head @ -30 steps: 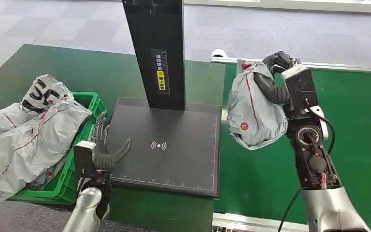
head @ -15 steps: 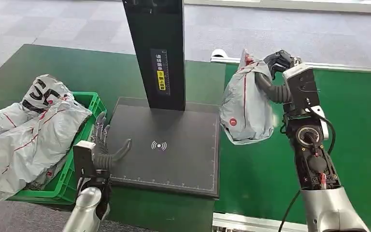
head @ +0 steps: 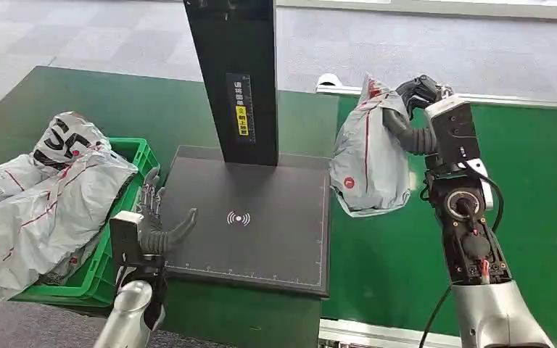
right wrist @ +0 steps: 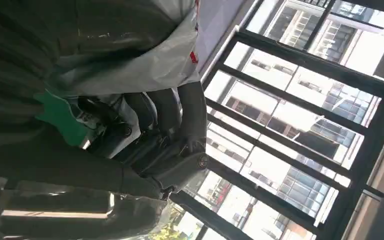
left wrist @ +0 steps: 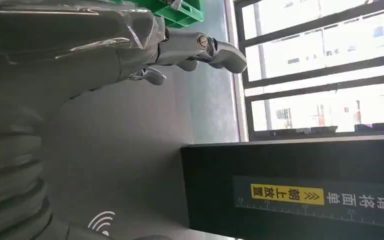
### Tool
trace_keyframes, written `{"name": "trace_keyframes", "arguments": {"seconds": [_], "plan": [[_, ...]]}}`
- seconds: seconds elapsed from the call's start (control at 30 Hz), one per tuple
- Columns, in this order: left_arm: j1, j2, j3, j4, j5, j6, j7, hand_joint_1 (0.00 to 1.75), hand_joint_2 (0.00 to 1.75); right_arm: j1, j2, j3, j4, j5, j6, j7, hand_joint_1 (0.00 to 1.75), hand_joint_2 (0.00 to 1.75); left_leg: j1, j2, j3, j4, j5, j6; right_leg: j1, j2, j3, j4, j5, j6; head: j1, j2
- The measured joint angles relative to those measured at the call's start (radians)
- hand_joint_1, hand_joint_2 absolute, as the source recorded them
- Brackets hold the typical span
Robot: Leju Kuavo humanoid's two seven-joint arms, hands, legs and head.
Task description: Moved the parcel from conveyor to table for the left to box.
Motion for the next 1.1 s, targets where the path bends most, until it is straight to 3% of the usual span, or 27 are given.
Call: {"name": "trace_keyframes", "arguments": {"seconds": [0.1, 0.17, 0.23, 0.33, 0.37, 0.6, 1.1], "plan": [[0.000, 0.000, 0.000, 0.000, 0.004, 0.005, -0.007, 0.00, 1.75, 0.001, 0.002, -0.001, 0.000, -0.007, 0.006, 0.006, 1.75, 1.75, 0.000, 0.000, -0.001, 0.000, 0.000, 0.000, 0.000, 0.000, 0.000, 0.000, 0.000, 0.000, 0.000, 0.000], [-0.006, -0.020, 0.021, 0.000, 0.067, 0.061, -0.073, 0.00, 1.75, 0.004, 0.051, 0.017, 0.037, -0.126, 0.106, 0.112, 1.75, 1.75, 0.000, 0.001, -0.003, -0.002, 0.000, 0.000, 0.001, 0.000, 0.001, 0.000, 0.000, 0.000, 0.001, 0.000], [-0.052, -0.045, 0.036, 0.018, 0.120, 0.131, -0.112, 0.00, 1.75, -0.016, 0.160, 0.099, 0.227, -0.428, 0.355, 0.215, 1.75, 1.75, 0.001, 0.012, 0.004, -0.002, -0.002, -0.002, 0.002, 0.011, 0.001, 0.000, 0.001, -0.001, 0.000, 0.000], [-0.098, -0.073, 0.035, 0.039, 0.139, 0.153, -0.120, 0.00, 1.75, 0.019, 0.242, 0.244, 0.415, -0.638, 0.770, 0.085, 1.75, 1.75, 0.002, 0.000, 0.001, -0.002, 0.002, 0.000, 0.002, 0.001, -0.001, 0.000, 0.001, -0.002, -0.001, 0.000], [-0.102, -0.077, 0.035, 0.047, 0.140, 0.155, -0.120, 0.00, 1.75, 0.014, 0.259, 0.259, 0.459, -0.648, 0.826, 0.061, 1.75, 1.75, 0.002, -0.003, 0.000, -0.002, 0.004, -0.001, 0.002, -0.003, -0.002, 0.001, 0.000, -0.002, -0.001, 0.000], [-0.110, -0.084, 0.039, 0.076, 0.147, 0.152, -0.122, 0.00, 1.75, -0.025, 0.295, 0.327, 0.625, -0.689, 0.719, 0.052, 1.75, 1.75, 0.000, -0.005, -0.002, -0.001, 0.004, -0.001, 0.000, -0.006, -0.001, 0.000, 0.000, 0.001, 0.000, 0.000], [-0.113, -0.085, 0.039, 0.100, 0.149, 0.148, -0.122, 0.00, 1.75, -0.032, 0.297, 0.367, 0.668, -0.689, 0.685, 0.051, 1.75, 1.75, 0.000, -0.005, -0.002, 0.001, 0.003, -0.001, 0.000, -0.007, 0.000, 0.000, 0.001, 0.002, 0.000, 0.000]]}}
